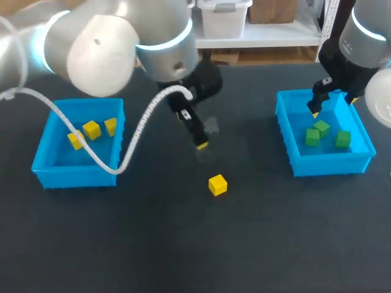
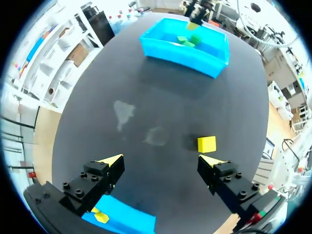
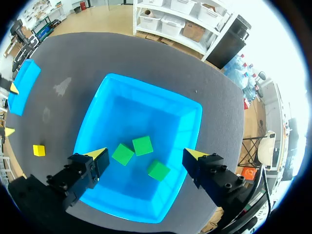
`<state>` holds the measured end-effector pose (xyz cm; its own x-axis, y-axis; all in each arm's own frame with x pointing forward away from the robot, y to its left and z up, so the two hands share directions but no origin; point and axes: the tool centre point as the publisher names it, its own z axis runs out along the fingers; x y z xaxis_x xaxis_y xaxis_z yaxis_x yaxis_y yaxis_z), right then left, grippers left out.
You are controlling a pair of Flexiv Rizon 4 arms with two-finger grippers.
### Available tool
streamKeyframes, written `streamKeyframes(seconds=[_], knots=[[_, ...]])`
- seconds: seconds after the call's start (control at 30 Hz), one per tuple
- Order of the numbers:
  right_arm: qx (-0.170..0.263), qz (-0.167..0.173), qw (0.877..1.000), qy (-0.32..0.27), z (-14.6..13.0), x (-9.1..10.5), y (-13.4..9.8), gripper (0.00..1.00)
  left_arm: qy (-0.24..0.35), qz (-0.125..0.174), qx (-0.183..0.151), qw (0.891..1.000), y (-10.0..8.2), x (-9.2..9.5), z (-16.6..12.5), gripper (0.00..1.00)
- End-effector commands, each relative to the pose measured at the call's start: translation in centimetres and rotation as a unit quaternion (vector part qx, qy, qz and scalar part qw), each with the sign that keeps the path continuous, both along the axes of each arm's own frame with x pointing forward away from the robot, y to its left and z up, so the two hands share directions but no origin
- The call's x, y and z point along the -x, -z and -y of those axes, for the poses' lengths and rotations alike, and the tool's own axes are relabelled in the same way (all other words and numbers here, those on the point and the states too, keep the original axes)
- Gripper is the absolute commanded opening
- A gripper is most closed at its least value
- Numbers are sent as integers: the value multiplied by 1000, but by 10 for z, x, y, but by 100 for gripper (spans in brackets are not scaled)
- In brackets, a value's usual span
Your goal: Put the green cubes in the right bin and the yellow cubes in the left bin.
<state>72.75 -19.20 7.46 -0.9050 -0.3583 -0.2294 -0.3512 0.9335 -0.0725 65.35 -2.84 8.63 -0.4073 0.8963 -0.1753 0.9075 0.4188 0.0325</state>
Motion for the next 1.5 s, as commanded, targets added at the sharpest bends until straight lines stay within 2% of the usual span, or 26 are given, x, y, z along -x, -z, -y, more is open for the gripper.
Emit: streamKeyframes(seconds=[0.03, 0.37, 0.63, 0.8, 0.97, 1.2, 1.5], knots=[[0, 2, 1000, 0, 0, 1, 0, 100, 3, -4, -16, 1000, 9, 9, 14, 100], [0, 2, 1000, 0, 0, 1, 0, 100, 20, -32, -20, 999, 17, 43, 24, 100], [0, 2, 1000, 0, 0, 1, 0, 100, 27, -41, -21, 999, 24, 64, 32, 100], [0, 2, 1000, 0, 0, 1, 0, 100, 22, -46, -25, 998, 33, 68, 37, 100], [0, 2, 1000, 0, 0, 1, 0, 100, 8, -45, -36, 998, 49, 65, 41, 100], [0, 2, 1000, 0, 0, 1, 0, 100, 1, -50, -50, 997, 68, 71, 48, 100], [0, 2, 1000, 0, 0, 1, 0, 100, 7, -46, -58, 997, 78, 74, 56, 100]])
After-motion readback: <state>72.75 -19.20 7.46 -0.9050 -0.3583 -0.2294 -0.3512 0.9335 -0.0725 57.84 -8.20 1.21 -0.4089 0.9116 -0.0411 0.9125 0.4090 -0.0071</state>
